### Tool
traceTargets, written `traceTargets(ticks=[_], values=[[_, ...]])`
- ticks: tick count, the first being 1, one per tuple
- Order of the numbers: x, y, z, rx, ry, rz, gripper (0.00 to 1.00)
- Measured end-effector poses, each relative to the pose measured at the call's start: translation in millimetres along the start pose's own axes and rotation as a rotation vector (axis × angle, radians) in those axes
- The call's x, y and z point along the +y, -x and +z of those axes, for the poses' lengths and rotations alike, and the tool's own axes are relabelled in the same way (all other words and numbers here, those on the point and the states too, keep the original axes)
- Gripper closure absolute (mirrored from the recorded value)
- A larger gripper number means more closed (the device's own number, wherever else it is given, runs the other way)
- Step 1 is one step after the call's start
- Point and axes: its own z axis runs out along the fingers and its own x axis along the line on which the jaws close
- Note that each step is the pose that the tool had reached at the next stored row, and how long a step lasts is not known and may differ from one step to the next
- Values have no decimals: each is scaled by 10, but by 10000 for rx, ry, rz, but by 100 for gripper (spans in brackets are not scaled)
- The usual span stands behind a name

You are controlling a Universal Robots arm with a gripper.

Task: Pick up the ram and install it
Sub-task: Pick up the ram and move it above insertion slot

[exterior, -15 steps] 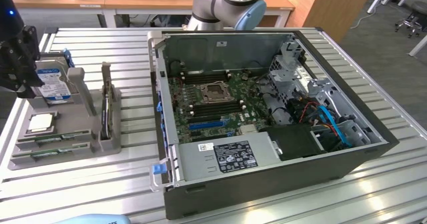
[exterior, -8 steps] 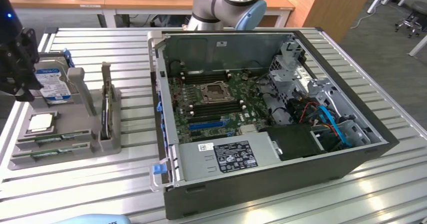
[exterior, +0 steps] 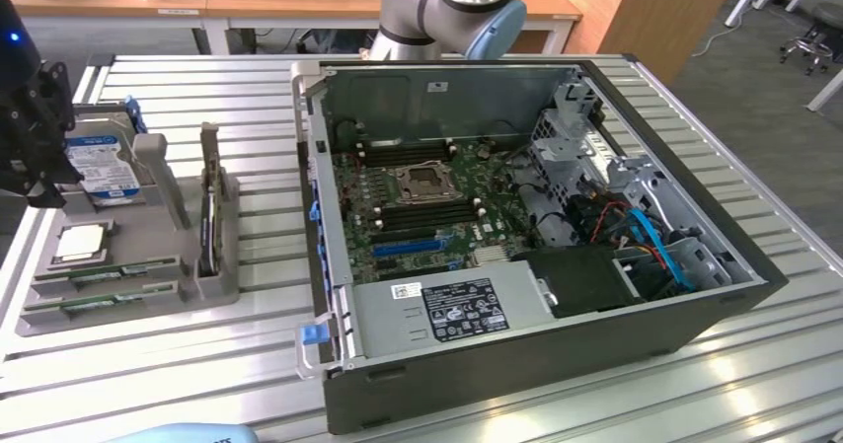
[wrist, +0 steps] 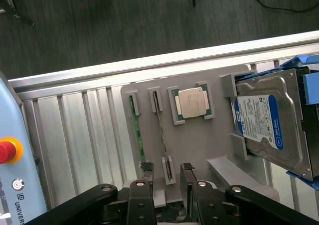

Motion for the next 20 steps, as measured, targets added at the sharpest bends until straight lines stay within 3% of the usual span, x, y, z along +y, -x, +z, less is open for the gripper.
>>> traceTargets(ticks=[14, 20], values=[[-7, -34, 0, -1, -2, 1, 65], [-9, -36, 68, 0, -1, 1, 65]])
